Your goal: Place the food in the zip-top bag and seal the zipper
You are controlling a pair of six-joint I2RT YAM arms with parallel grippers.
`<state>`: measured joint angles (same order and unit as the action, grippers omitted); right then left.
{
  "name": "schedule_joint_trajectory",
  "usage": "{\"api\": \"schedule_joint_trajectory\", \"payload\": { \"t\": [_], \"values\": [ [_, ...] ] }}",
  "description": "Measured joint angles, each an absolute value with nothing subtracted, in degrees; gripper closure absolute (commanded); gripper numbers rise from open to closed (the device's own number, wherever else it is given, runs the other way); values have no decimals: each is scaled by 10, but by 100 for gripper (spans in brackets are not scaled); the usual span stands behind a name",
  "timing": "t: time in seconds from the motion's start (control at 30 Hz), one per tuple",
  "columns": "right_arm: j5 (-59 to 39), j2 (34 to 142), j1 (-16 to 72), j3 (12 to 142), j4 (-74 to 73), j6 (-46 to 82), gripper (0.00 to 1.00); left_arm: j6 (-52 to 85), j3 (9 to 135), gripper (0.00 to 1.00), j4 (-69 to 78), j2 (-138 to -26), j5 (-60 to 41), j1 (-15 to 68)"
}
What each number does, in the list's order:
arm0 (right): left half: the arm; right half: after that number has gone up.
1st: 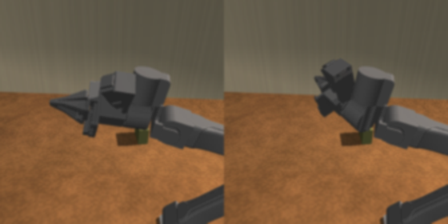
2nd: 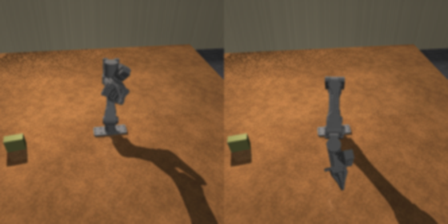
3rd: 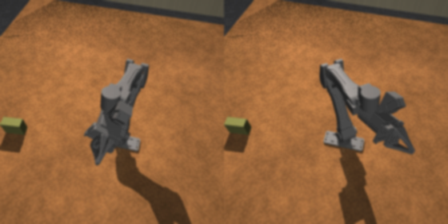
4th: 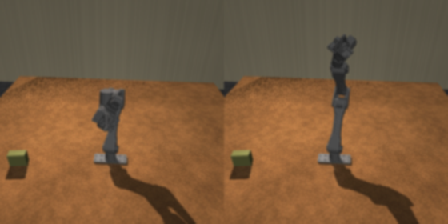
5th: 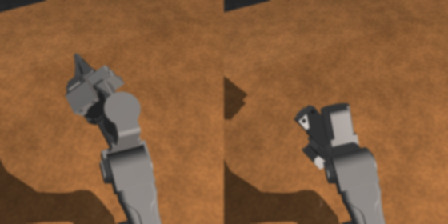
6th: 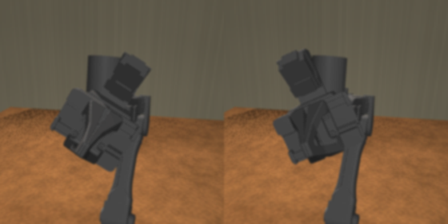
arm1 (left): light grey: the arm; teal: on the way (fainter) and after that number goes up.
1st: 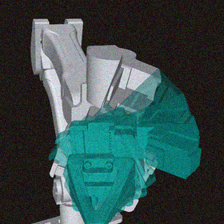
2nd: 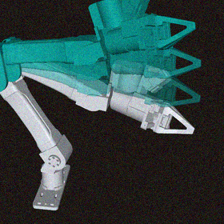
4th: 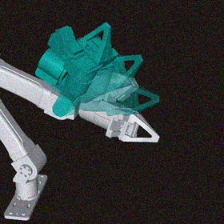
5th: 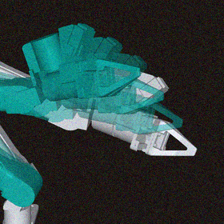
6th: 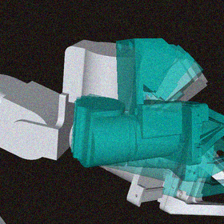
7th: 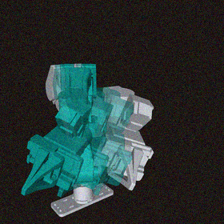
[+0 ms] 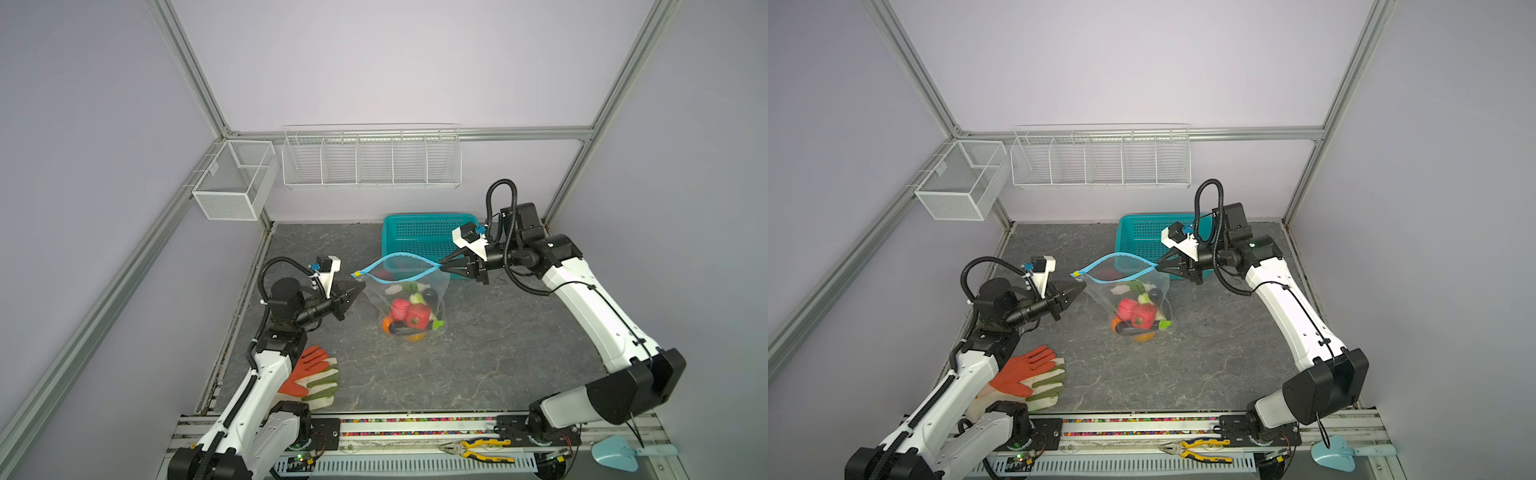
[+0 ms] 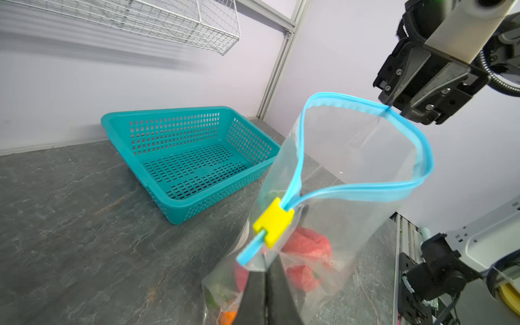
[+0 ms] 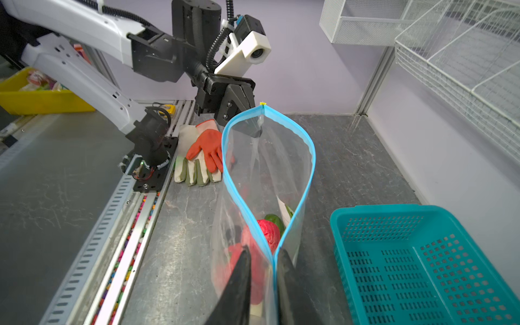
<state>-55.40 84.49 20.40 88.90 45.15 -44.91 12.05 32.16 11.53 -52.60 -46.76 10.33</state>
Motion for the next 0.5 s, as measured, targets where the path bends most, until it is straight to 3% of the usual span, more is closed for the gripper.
{"api": "schedule_joint_trajectory", "payload": {
  "t": [0.07,0.5],
  "values": [
    [-553,845,207,884,451,-448,52,131,316,100,115,-515,-454,105],
    [-453,824,293,902,472,-480,9,159,314,100,121,-498,-431,124]
  ]
}}
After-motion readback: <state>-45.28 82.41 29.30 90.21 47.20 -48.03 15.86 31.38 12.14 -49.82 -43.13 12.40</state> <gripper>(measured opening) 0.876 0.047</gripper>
